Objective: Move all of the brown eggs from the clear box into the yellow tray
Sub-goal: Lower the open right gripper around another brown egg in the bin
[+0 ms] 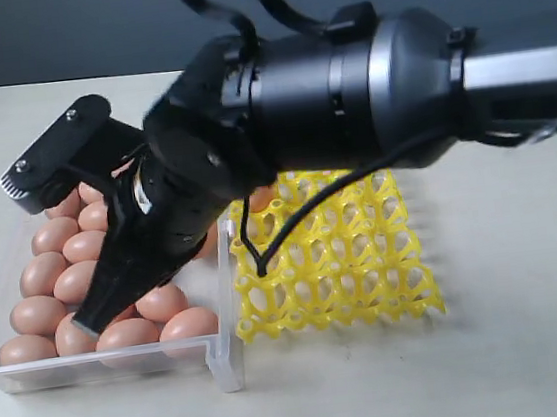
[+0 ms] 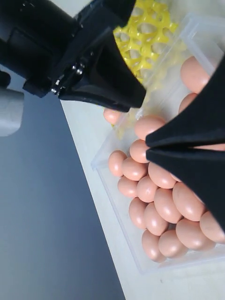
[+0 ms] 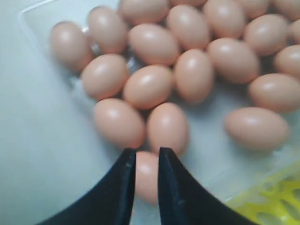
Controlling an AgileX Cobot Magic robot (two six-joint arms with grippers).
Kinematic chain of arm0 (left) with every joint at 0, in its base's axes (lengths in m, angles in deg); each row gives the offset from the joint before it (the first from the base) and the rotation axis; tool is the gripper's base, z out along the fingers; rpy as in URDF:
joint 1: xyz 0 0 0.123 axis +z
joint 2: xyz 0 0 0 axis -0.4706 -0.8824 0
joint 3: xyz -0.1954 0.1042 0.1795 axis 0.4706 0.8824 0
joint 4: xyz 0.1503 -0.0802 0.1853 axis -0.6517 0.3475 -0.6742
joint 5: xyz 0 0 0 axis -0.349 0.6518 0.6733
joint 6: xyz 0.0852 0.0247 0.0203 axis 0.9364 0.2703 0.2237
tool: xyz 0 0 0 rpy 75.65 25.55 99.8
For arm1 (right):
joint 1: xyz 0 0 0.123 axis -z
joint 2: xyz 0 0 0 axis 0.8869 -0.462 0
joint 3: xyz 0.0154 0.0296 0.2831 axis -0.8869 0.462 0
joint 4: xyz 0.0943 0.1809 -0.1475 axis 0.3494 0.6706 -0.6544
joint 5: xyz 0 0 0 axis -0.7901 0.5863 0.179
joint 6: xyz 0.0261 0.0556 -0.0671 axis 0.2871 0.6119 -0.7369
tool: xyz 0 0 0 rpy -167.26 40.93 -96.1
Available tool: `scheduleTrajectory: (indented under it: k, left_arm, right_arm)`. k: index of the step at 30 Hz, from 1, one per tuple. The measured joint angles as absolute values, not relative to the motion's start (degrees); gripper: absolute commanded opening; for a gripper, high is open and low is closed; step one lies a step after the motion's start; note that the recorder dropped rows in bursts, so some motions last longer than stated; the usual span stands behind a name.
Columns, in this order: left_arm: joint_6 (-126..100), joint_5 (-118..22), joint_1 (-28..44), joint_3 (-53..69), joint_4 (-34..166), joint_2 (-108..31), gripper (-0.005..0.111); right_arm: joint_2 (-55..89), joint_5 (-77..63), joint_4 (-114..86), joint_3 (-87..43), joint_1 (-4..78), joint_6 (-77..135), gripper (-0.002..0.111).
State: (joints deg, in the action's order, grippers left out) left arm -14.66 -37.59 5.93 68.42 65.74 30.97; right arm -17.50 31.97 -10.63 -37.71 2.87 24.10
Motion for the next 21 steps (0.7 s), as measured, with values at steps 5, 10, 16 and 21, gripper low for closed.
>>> scheduleTrajectory:
  k: [5, 10, 16, 21]
  left_arm:
    - [-14.66, -37.59, 5.93, 68.42, 65.74, 30.97, 0.0]
    - [-14.66, -37.59, 5.93, 68.42, 65.74, 30.97, 0.0]
    - [-14.66, -37.59, 5.93, 68.42, 65.74, 30.97, 0.0]
    - [-14.66, -37.59, 5.93, 68.42, 65.74, 30.97, 0.0]
  right_arm:
    - [-22.16, 46.1, 4.75, -45.74, 4.01, 8.55, 0.018]
    - [-28.21, 44.59, 1.41, -49.56, 5.28, 6.3, 0.018]
    - [-35.99, 40.87, -5.93, -52.96, 6.06, 6.44, 0.044]
    - [-39.24, 39.67, -8.06, -56.15, 6.31, 6.45, 0.05]
